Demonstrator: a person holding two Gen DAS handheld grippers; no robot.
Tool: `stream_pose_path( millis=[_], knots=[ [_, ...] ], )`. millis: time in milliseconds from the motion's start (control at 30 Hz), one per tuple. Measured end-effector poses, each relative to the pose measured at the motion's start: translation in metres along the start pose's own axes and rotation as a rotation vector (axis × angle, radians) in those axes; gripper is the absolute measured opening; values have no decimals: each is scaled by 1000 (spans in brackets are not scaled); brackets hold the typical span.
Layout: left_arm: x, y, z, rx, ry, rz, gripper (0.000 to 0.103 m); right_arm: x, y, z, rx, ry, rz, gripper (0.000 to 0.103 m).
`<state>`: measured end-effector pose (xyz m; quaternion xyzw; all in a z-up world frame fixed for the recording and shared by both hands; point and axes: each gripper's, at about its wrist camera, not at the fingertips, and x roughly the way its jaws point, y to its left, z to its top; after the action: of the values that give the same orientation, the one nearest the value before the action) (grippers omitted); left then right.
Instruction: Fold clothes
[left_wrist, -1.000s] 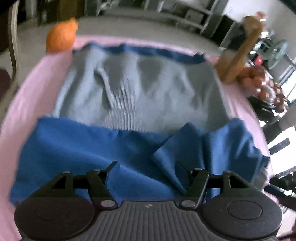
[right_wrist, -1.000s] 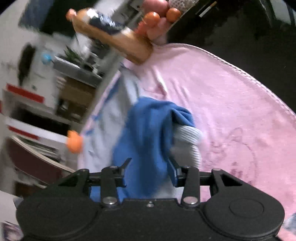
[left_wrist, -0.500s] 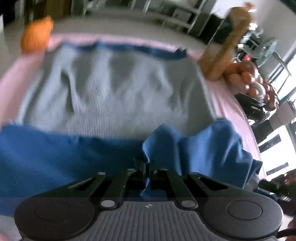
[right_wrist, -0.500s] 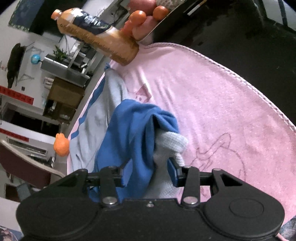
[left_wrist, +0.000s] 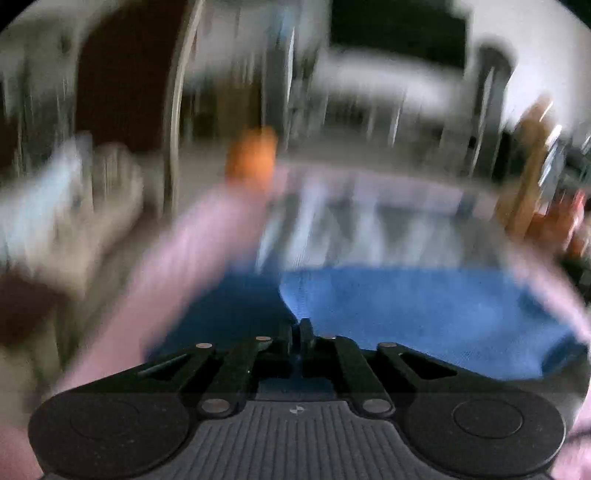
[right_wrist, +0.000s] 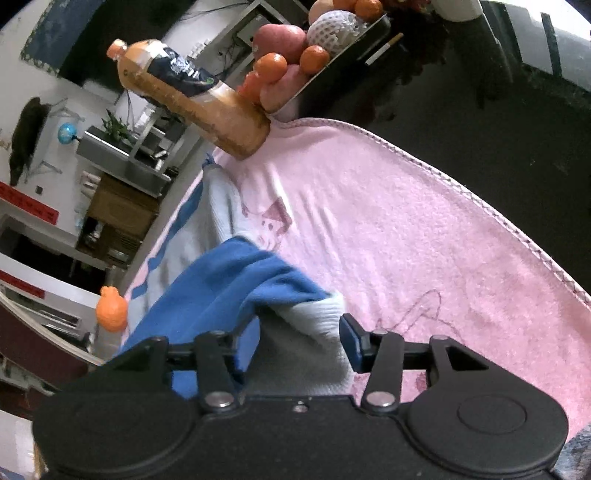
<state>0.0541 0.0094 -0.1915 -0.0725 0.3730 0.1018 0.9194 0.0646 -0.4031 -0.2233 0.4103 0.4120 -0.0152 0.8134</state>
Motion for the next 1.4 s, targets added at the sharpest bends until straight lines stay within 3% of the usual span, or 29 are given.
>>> stream_pose_path(
  millis=[33, 100, 133, 233, 367, 400, 433, 533, 700, 767, 800, 833, 867, 900, 933, 1067, 1167, 1200, 1267, 1333, 1400],
  knots=[
    [8, 11, -2, -34, 67, -2, 7, 1, 0, 0, -4, 2, -8, 49],
    [8, 29, 1, -83, 111, -8, 10, 0, -1, -1, -3, 3, -20, 51],
    [2, 36, 7, -85, 105, -24, 21, -2, -3, -1, 2, -2, -18, 53],
    [-22, 49, 24, -57, 30, -59, 39, -7, -11, 1, 38, -16, -4, 57],
    [-37, 65, 38, 28, -61, -18, 55, -4, -12, 1, 47, -7, -3, 57],
    [-32, 69, 41, 46, -56, -10, 68, -3, -10, 1, 32, -7, -11, 57],
    [-26, 73, 43, 65, -46, 1, 74, -1, -7, 1, 14, -9, -20, 57],
    [-1, 84, 46, 89, -3, 34, 74, 6, 3, 2, -39, -17, -59, 57],
    [36, 88, 36, 48, 82, -15, 75, 28, 22, 10, -120, -14, -97, 57],
    [52, 84, 30, 50, 118, -25, 70, 42, 30, 12, -155, 9, -110, 71],
    [59, 83, 28, 49, 136, -32, 61, 49, 34, 12, -167, 25, -120, 75],
    [63, 82, 26, 42, 151, -41, 41, 55, 36, 10, -171, 41, -133, 69],
    [64, 82, 25, 35, 155, -46, 37, 59, 38, 9, -174, 49, -147, 58],
    [60, 83, 25, 27, 143, -44, 24, 58, 39, 8, -174, 41, -161, 22],
    [57, 83, 24, 20, 131, -42, 15, 55, 38, 7, -164, 30, -171, 15],
    [49, 84, 22, 7, 114, -20, 15, 30, 23, 6, -66, -71, -230, 15],
    [52, 79, 19, 46, 119, 9, 24, 40, 15, 7, -62, -7, -274, 16],
    [50, 77, 19, 59, 117, 19, 32, 42, 20, 5, -100, -2, -287, 19],
    [45, 78, 17, 72, 115, 39, 44, 45, 29, 0, -170, 12, -305, 29],
    [33, 83, 19, 56, 104, 25, 45, 44, 37, -5, -213, 34, -294, 52],
    [22, 86, 34, 42, 66, -6, 45, 32, 45, -9, -241, -7, -289, 54]
  ],
)
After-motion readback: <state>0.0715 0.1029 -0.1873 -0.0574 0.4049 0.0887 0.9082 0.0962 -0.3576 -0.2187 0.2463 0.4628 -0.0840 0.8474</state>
